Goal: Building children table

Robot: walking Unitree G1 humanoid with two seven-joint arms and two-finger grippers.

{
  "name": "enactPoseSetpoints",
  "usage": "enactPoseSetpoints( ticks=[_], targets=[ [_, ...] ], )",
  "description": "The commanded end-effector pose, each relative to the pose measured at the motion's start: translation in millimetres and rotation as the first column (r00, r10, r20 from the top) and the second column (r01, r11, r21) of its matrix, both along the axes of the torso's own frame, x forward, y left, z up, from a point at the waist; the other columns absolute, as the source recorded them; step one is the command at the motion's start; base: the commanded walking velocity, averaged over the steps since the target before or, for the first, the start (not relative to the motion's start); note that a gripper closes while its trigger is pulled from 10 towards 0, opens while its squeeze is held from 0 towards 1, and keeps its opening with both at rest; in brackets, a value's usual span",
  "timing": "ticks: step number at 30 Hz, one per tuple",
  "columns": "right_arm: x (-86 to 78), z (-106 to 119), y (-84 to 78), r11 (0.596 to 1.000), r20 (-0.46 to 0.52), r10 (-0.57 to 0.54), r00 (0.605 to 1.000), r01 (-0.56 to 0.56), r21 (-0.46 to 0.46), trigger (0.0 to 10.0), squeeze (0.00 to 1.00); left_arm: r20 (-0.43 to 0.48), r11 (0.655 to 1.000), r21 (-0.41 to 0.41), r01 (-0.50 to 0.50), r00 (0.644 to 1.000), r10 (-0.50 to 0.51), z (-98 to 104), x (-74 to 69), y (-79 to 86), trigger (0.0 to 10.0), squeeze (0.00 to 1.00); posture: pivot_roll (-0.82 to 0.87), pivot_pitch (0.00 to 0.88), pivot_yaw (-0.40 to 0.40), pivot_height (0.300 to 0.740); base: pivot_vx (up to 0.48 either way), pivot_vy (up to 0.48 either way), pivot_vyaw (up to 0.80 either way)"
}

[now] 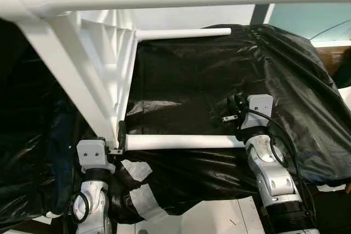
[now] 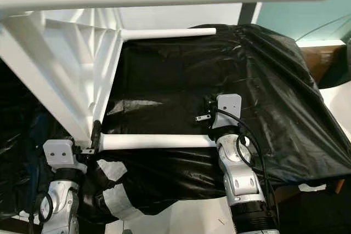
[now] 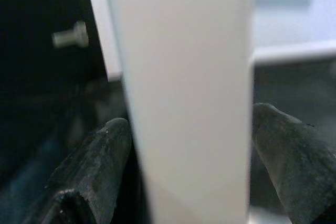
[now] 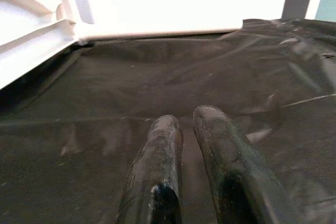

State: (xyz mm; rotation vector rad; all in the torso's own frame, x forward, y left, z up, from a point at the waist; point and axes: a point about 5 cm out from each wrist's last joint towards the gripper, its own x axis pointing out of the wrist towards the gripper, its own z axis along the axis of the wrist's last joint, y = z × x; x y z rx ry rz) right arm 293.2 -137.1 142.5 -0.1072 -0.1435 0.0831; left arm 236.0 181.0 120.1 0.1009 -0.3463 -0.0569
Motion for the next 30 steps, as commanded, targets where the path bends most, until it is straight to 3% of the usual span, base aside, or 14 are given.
enactPoseSetpoints(
  ticks=[1,7,12,14,15,20,23,25,26,30],
  targets=[
    [-1.9,-3,-0.6,1.000,-0.015,-0.002,1.000,0.002,-0.007,10.0,0.00,0.054,0.998,-0.044,0.051,0.997,-0.049,10,0.3,-16.2,10.0,0.00,0.09,0.000,-0.011,0.740,0.000,0.000,0.00],
    [-3.3,-5,-0.7,1.000,-0.024,-0.001,1.000,0.000,-0.013,10.0,0.00,0.141,0.973,-0.001,0.231,0.963,-0.229,35,0.3,-32.7,10.0,0.00,0.10,0.000,-0.009,0.740,0.000,0.000,0.00],
    [-6.8,-6,-2.8,0.997,-0.013,-0.022,1.000,0.021,-0.069,10.0,0.00,0.106,0.948,0.053,0.315,0.942,-0.319,33,-10.4,-32.2,10.0,0.00,0.09,0.000,-0.001,0.740,0.000,0.000,0.00],
    [-8.9,-2,-4.3,0.986,0.026,-0.046,0.999,0.049,-0.158,10.0,0.00,0.068,0.955,0.073,0.287,0.954,-0.292,25,-15.6,-22.7,10.0,0.00,0.10,0.000,0.000,0.740,0.000,0.000,0.00],
    [-8.9,-2,-4.3,0.986,0.026,-0.046,0.999,0.049,-0.158,10.0,0.00,0.068,0.955,0.073,0.287,0.954,-0.292,25,-15.6,-22.7,10.0,0.00,0.10,0.000,0.000,0.740,0.000,0.000,0.00],
    [-9.6,11,-12.0,0.911,0.160,-0.119,0.980,0.172,-0.375,10.0,0.00,-0.016,0.972,0.097,0.212,0.977,-0.212,2,-29.1,-8.5,10.0,0.00,0.10,0.000,-0.006,0.740,0.000,0.000,0.00],
    [-10.1,12,-13.0,0.897,0.180,-0.123,0.976,0.187,-0.401,10.0,0.00,-0.027,0.975,0.101,0.200,0.980,-0.198,-2,-30.9,-6.9,10.0,0.00,0.11,0.000,-0.007,0.740,0.000,0.000,0.00],
    [-12.5,18,-9.3,0.856,0.245,-0.082,0.966,0.194,-0.479,10.0,0.00,-0.057,0.985,0.106,0.138,0.990,-0.132,-11,-33.9,0.8,10.0,0.00,0.10,0.000,-0.007,0.740,0.000,0.000,0.00],
    [-12.5,18,-9.3,0.856,0.245,-0.082,0.966,0.194,-0.479,10.0,0.00,-0.057,0.985,0.106,0.138,0.990,-0.132,-11,-33.9,0.8,10.0,0.00,0.10,0.000,-0.007,0.740,0.000,0.000,0.00],
    [-19.6,32,6.7,0.764,0.373,0.040,0.927,0.212,-0.609,10.0,0.00,-0.125,0.996,0.084,0.022,0.992,-0.011,-29,-38.7,15.5,10.0,0.00,0.10,0.000,-0.007,0.740,0.000,0.000,0.00]
  ],
)
